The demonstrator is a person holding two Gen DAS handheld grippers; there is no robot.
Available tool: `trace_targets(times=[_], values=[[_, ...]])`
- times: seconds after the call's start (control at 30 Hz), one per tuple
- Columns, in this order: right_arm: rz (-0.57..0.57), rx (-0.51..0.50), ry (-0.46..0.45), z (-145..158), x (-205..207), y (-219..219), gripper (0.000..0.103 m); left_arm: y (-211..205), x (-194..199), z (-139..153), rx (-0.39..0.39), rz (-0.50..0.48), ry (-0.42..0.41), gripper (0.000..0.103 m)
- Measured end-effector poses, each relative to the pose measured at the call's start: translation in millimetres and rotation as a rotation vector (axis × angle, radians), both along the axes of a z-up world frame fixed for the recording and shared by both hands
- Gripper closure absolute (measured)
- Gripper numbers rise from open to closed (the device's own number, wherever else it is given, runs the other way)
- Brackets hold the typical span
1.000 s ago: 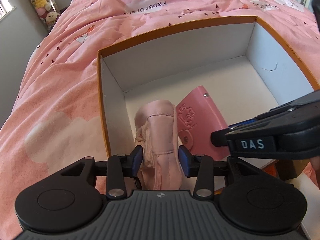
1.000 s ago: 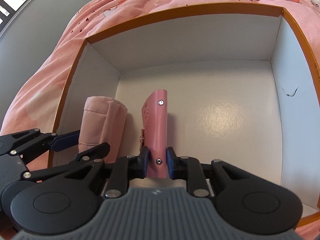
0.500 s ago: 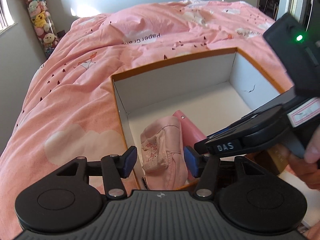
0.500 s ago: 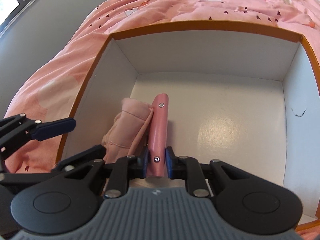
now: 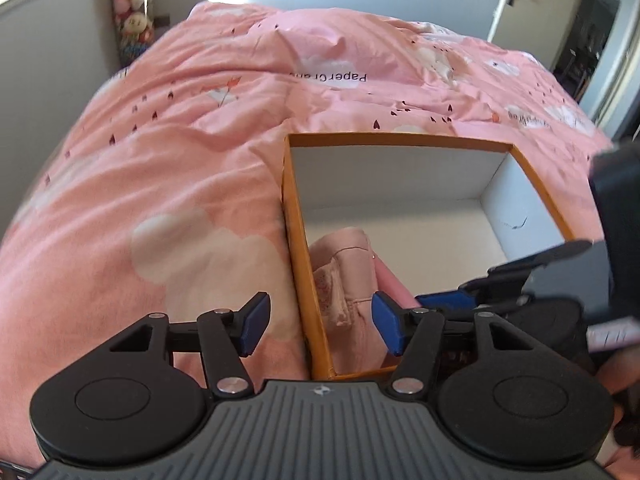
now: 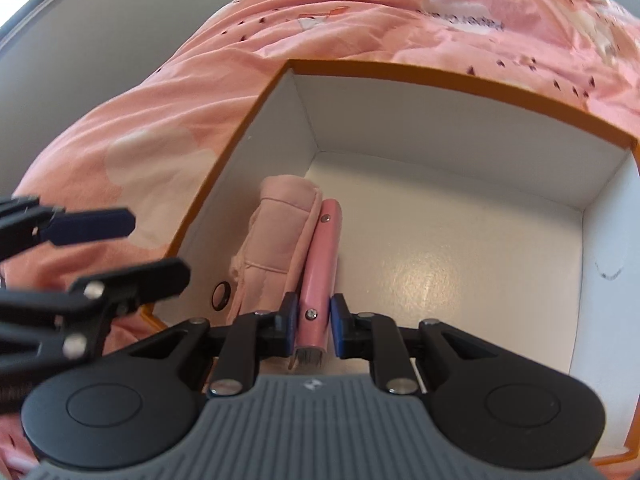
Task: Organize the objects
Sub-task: 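Open the left tool releasing the pouch while the right tool lowers the card holder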
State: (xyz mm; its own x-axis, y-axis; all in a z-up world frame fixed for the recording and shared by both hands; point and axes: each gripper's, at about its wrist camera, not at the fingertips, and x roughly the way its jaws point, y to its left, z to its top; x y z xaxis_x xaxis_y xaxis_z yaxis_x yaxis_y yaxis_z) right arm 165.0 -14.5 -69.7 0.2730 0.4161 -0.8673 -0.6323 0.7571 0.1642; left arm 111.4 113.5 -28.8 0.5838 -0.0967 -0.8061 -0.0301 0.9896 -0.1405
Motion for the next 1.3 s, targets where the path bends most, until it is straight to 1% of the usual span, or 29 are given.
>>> trace_targets(times=[0.03, 0.1, 0.17, 0.23, 0.33, 0.43, 0.47, 0.5, 0.57, 0.63, 0.67, 0.7, 0.77, 0.83, 0.87, 1.0, 1.03, 1.1, 1.17, 1.23, 1.27, 1.3], values=[[0.012, -0.013, -0.007, -1.8, -1.1, 1.8, 0.084, 4.5, 1.4, -1.6, -0.044, 0.013, 0.01, 0.035], [0.016, -0.02, 0.002, -2.9, 1.4, 2.5, 0.084, 10.1, 5.4, -6.0, -0.101, 0.045, 0.033, 0.035], [0.003, -0.002, 0.029, -3.2, 6.1, -0.9, 0.084, 9.0, 11.6, -11.5, -0.115, 0.058, 0.042, 0.033], [-0.009, 0.016, 0.053, -3.9, 9.5, -3.0, 0.084, 6.3, 18.5, -18.8, -0.1, 0.069, 0.065, 0.033], [-0.016, 0.027, 0.063, -5.1, 11.3, -2.5, 0.084, 2.4, 26.7, -29.0, -0.07, 0.084, 0.09, 0.034], [-0.025, 0.054, 0.082, -5.7, 13.6, -5.2, 0.084, 2.4, 28.7, -35.8, -0.059, 0.093, 0.113, 0.039], [-0.025, 0.061, 0.087, -5.5, 14.2, -5.6, 0.083, 4.4, 27.4, -36.2, -0.067, 0.105, 0.114, 0.042], [-0.024, 0.069, 0.091, -5.6, 14.8, -5.6, 0.083, 7.4, 26.5, -35.9, -0.08, 0.117, 0.115, 0.048], [-0.023, 0.093, 0.101, -5.3, 16.6, -7.0, 0.08, 13.6, 25.4, -33.7, -0.082, 0.145, 0.116, 0.054], [-0.026, 0.106, 0.106, -5.1, 19.6, -7.4, 0.08, 17.3, 25.8, -31.5, -0.061, 0.159, 0.114, 0.056], [-0.027, 0.112, 0.106, -5.3, 21.6, -7.2, 0.08, 18.4, 26.5, -31.1, -0.049, 0.163, 0.117, 0.06], [-0.028, 0.115, 0.11, -5.8, 24.1, -6.6, 0.079, 19.2, 27.7, -31.3, -0.046, 0.161, 0.122, 0.06], [-0.037, 0.13, 0.123, -7.6, 29.2, -5.6, 0.079, 20.2, 29.4, -33.3, -0.058, 0.159, 0.133, 0.061], [-0.045, 0.144, 0.143, -10.3, 34.4, -4.2, 0.079, 18.4, 30.3, -35.0, -0.052, 0.155, 0.136, 0.063], [-0.053, 0.152, 0.154, -11.8, 36.3, -4.2, 0.081, 18.0, 30.2, -35.5, -0.052, 0.156, 0.136, 0.064], [-0.091, 0.173, 0.173, -13.7, 37.0, -6.2, 0.083, 22.5, 27.4, -31.3, -0.096, 0.165, 0.109, 0.064], [-0.096, 0.172, 0.163, -12.7, 34.6, -5.7, 0.083, 23.6, 27.3, -29.1, -0.104, 0.168, 0.1, 0.061], [-0.11, 0.165, 0.142, -10.7, 28.3, -3.7, 0.084, 23.7, 27.7, -25.5, -0.113, 0.155, 0.086, 0.049], [-0.105, 0.153, 0.107, -6.8, 20.1, -0.5, 0.084, 20.4, 30.0, -25.1, -0.107, 0.127, 0.085, 0.044], [-0.109, 0.142, 0.085, -3.3, 14.9, 0.5, 0.084, 16.1, 32.9, -29.7, -0.083, 0.12, 0.104, 0.044], [-0.121, 0.14, 0.083, -2.6, 14.3, -0.6, 0.085, 16.1, 34.4, -32.5, -0.085, 0.125, 0.114, 0.048], [-0.132, 0.133, 0.082, -2.9, 14.1, -1.8, 0.085, 17.0, 35.4, -35.3, -0.095, 0.128, 0.123, 0.054]])
